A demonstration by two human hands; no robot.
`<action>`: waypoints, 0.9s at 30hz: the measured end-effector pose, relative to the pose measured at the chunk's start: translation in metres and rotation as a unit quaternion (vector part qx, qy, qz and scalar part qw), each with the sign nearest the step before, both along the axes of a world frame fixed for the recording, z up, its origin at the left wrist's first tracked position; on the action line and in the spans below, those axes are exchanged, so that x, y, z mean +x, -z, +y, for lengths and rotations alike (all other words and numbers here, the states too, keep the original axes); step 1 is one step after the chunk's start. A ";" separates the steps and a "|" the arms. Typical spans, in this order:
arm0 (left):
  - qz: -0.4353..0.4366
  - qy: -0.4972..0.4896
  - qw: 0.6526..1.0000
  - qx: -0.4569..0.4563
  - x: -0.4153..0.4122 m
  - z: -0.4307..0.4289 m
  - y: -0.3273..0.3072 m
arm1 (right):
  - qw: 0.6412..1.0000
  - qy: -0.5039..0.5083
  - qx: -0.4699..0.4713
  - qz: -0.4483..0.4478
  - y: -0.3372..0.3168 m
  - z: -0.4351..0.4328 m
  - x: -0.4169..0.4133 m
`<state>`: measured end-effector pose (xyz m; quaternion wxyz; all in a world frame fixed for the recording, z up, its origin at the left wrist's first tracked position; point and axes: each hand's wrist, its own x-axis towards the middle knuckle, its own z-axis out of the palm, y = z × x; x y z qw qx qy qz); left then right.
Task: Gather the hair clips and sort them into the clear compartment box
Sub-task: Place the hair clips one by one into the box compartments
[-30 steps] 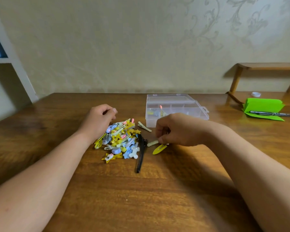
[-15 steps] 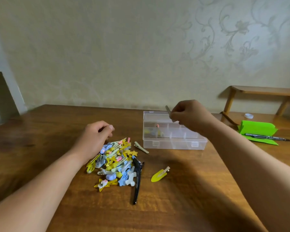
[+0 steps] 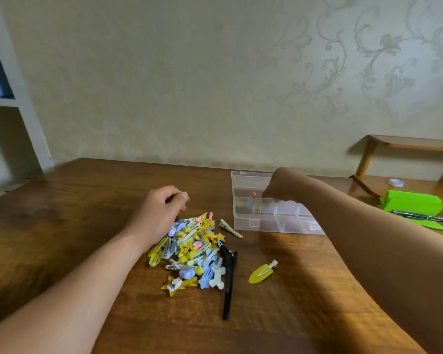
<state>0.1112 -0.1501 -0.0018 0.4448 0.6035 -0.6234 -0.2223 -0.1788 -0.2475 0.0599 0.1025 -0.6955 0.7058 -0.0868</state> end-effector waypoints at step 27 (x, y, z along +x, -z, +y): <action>-0.045 0.032 0.998 0.027 -0.004 0.009 -0.002 | 0.942 -0.323 0.072 -0.062 0.008 0.143 -0.019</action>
